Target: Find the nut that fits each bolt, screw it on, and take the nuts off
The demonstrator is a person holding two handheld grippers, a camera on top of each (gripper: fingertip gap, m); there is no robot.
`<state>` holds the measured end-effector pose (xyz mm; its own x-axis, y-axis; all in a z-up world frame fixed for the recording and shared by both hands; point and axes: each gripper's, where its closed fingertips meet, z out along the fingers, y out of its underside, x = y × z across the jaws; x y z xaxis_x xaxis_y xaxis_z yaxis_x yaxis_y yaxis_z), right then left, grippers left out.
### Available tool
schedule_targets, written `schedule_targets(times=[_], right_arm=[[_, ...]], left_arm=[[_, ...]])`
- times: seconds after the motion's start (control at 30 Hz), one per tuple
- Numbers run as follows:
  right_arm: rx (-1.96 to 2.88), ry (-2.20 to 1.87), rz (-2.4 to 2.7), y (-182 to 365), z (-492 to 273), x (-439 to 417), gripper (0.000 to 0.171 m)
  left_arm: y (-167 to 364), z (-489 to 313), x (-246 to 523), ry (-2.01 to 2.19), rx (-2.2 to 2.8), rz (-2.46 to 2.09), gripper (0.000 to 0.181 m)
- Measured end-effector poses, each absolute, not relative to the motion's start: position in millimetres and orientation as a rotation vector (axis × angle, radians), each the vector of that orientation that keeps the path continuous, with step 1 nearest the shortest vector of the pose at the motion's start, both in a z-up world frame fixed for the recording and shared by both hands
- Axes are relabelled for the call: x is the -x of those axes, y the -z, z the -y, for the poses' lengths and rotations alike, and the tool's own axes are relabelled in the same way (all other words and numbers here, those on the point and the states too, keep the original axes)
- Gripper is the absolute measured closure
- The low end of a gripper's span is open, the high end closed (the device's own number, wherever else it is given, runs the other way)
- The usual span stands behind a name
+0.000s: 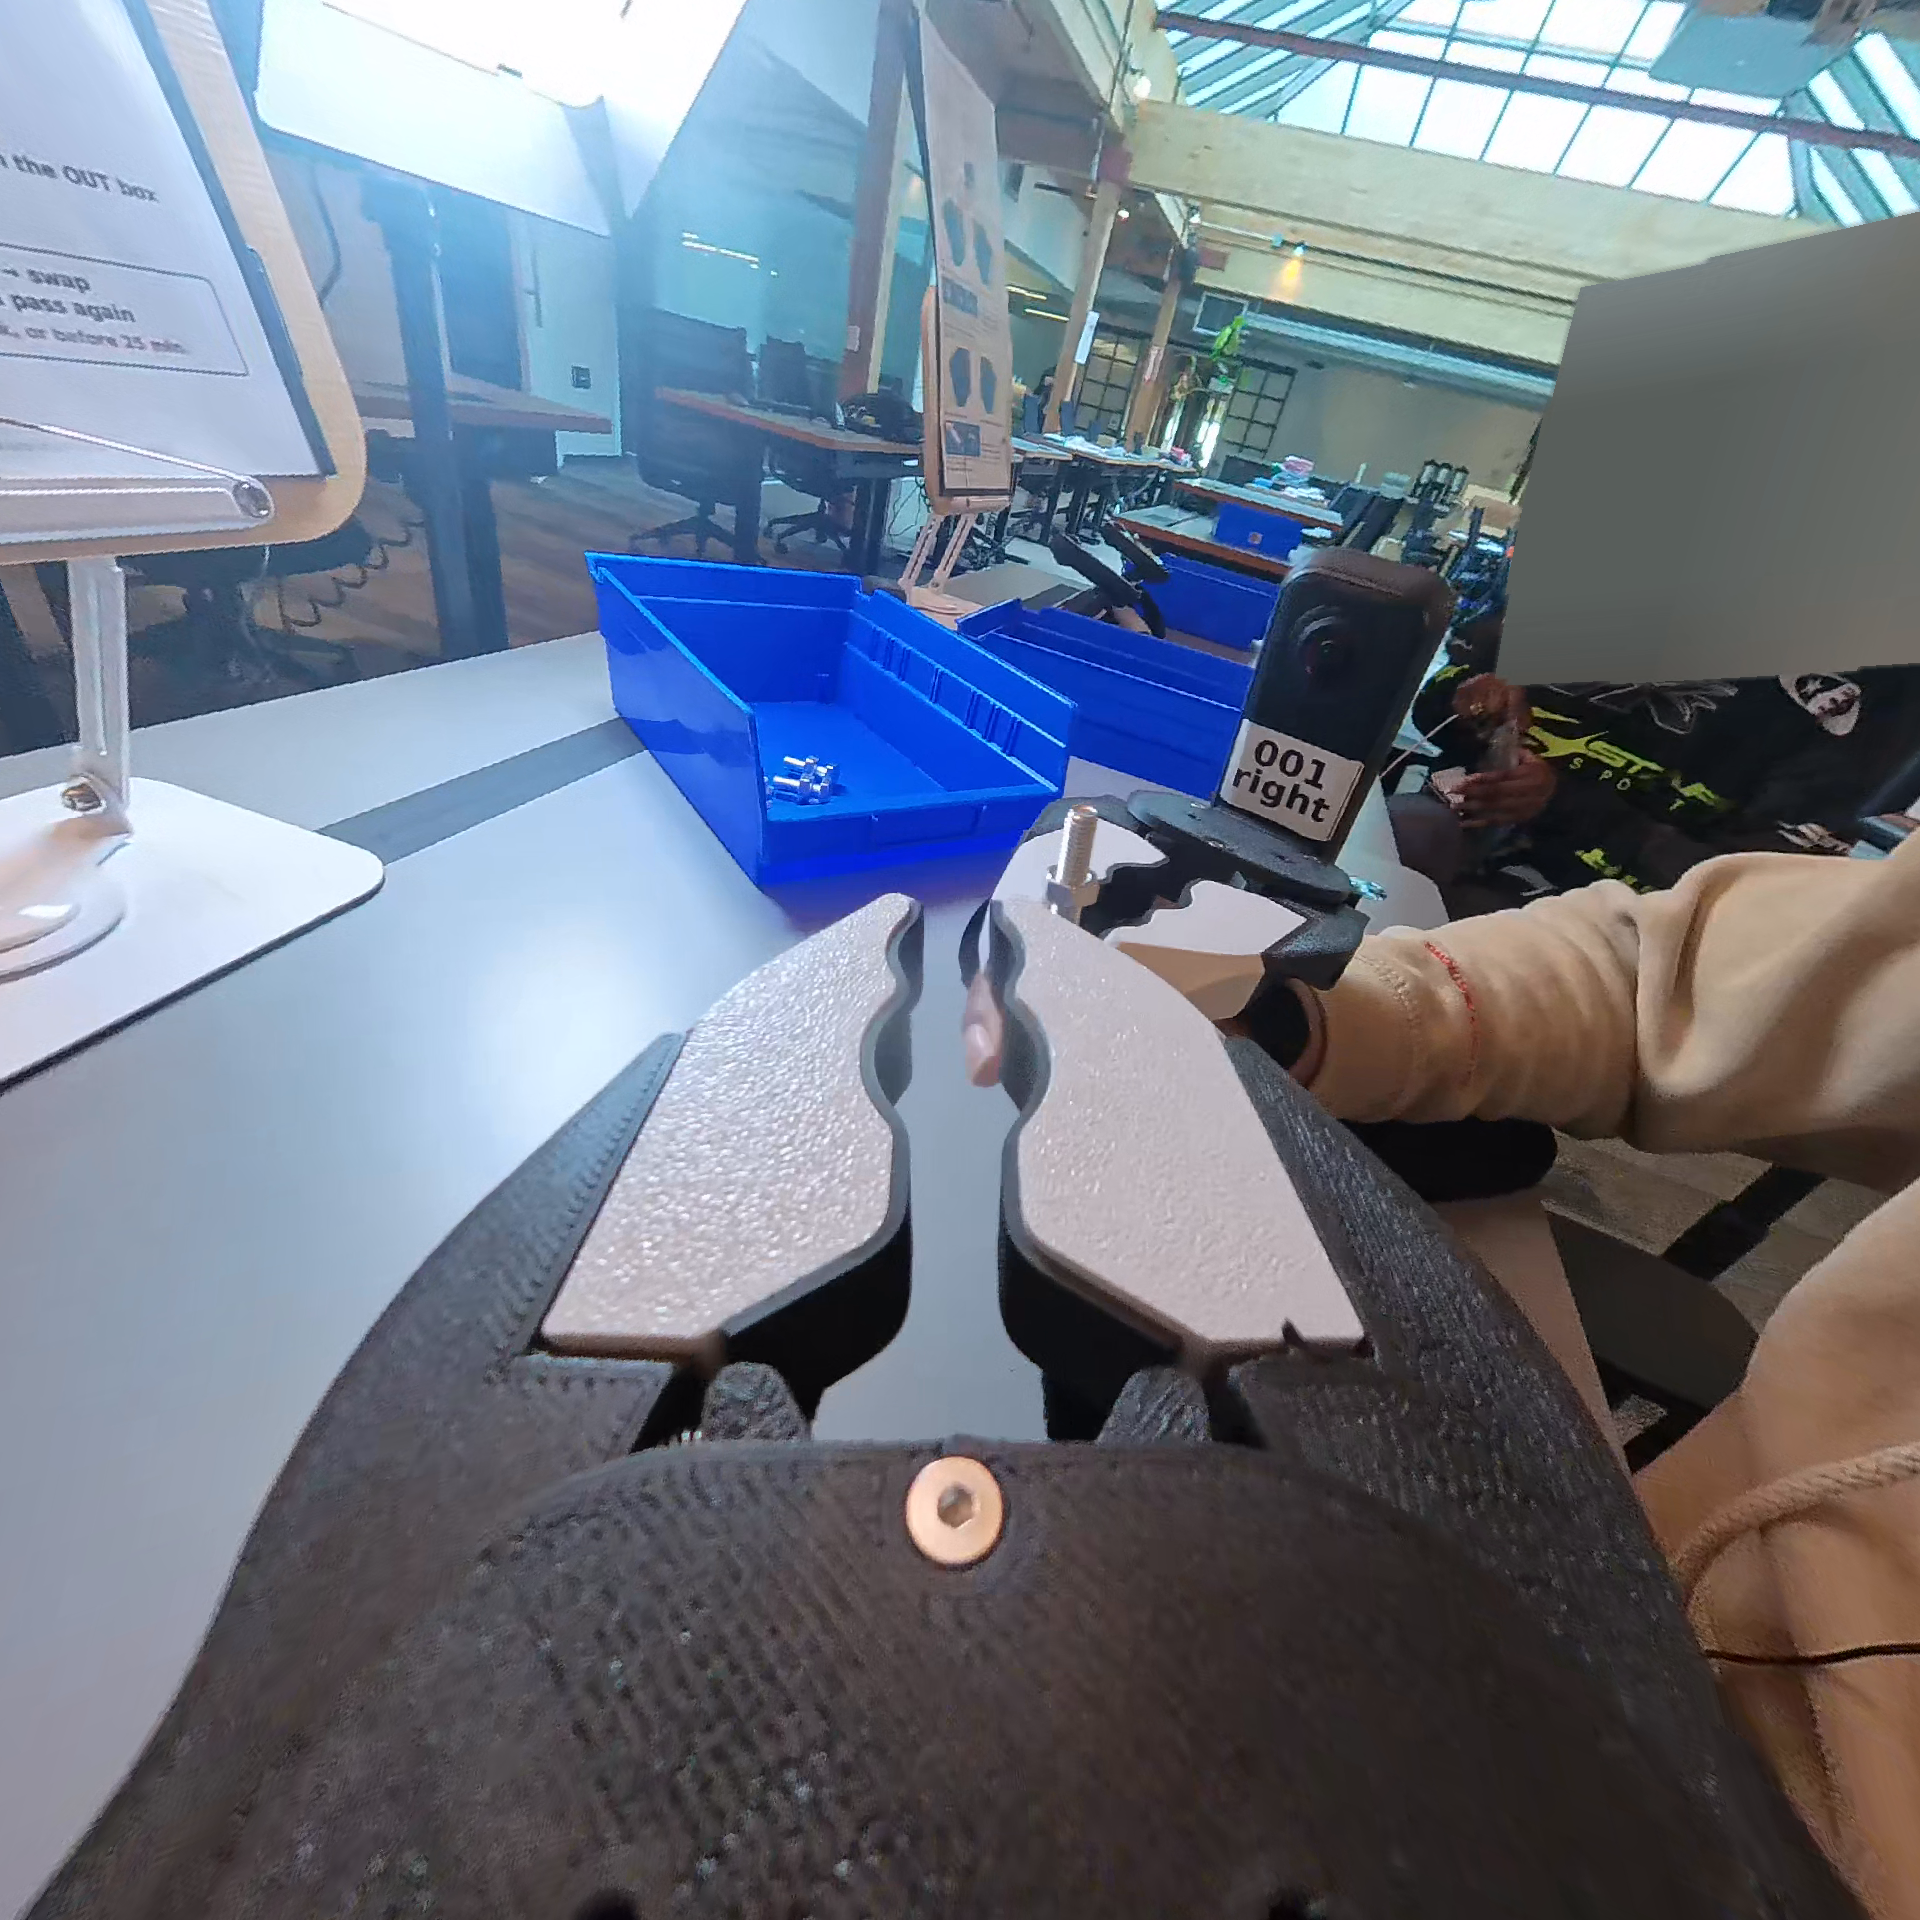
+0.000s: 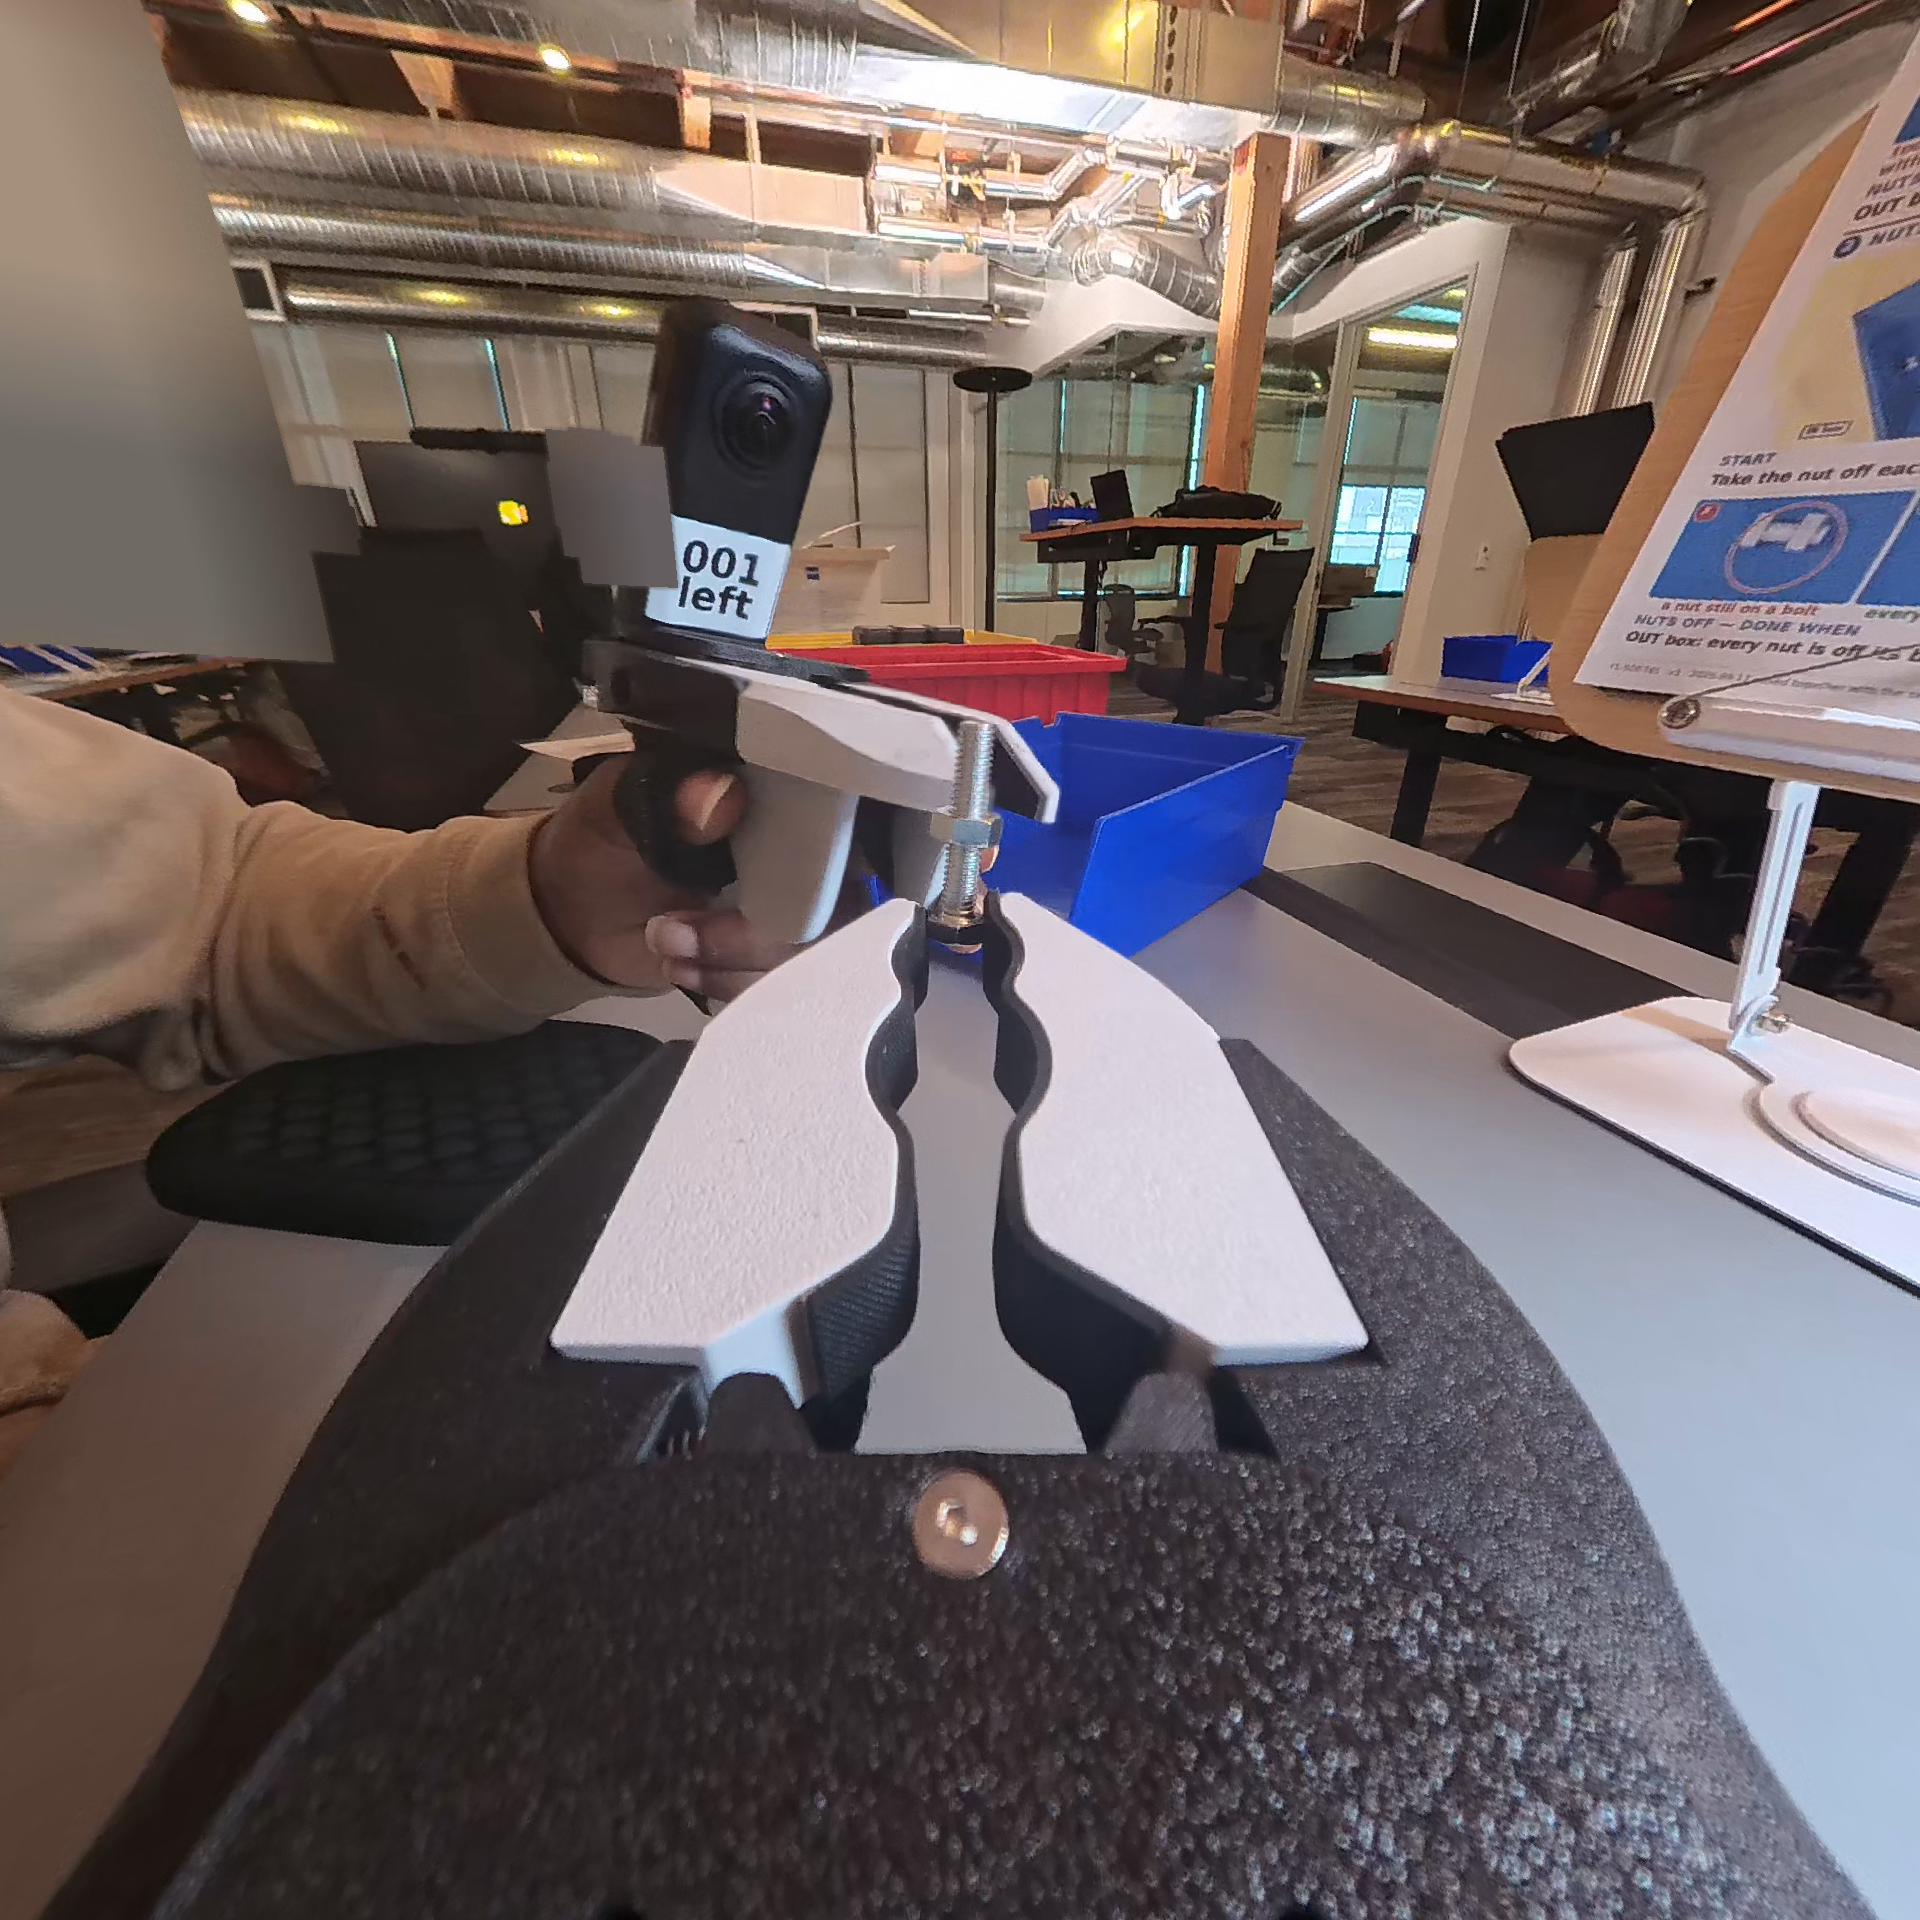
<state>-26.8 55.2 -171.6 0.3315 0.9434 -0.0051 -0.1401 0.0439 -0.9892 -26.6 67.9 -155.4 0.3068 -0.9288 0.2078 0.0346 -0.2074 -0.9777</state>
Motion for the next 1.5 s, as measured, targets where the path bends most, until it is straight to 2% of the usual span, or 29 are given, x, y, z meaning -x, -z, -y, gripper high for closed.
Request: schedule_targets(times=[0.17, 0.23, 0.27, 0.3, 0.57, 0.73, 0.83, 0.97, 1.07, 1.17, 1.27, 1.5], right_arm=[[1.240, -1.007, 0.887, 175, -53, 31, 0.161], [1.244, -1.009, 0.878, 175, -55, 30, 0.161], [1.235, -1.023, 0.869, 173, -55, 27, 0.161], [1.236, -1.022, 0.860, 171, -56, 26, 0.161], [1.288, -0.966, 0.815, 169, -72, 12, 0.161], [1.372, -0.871, 0.755, 174, -94, -9, 0.161], [1.458, -0.707, 0.706, 170, -123, -44, 0.161], [1.686, -0.433, 0.549, 159, -185, -146, 0.161], [1.992, -0.171, 0.463, 185, -231, -227, 0.161], [2.366, -0.045, 0.395, 238, -249, -283, 0.161], [2.621, -0.073, 0.503, 281, -240, -289, 0.160], [2.850, -0.020, 0.757, 323, -222, -289, 0.160]], left_arm=[[156, -52, 15, 1.140, 1.455, -0.948, 0.153], [160, -58, 18, 1.079, 1.477, -0.943, 0.158], [160, -63, 21, 1.077, 1.501, -0.916, 0.175], [159, -68, 25, 1.074, 1.500, -0.886, 0.177], [173, -85, 34, 1.047, 1.546, -0.852, 0.173], [178, -92, 39, 1.014, 1.547, -0.844, 0.176], [183, -95, 41, 0.946, 1.532, -0.861, 0.180], [194, -95, 38, 0.898, 1.524, -0.902, 0.181], [200, -92, 33, 0.893, 1.524, -0.931, 0.181], [205, -90, 30, 0.861, 1.522, -0.962, 0.181], [216, -88, 28, 0.842, 1.540, -0.996, 0.181], [223, -85, 25, 0.832, 1.536, -1.041, 0.181]])
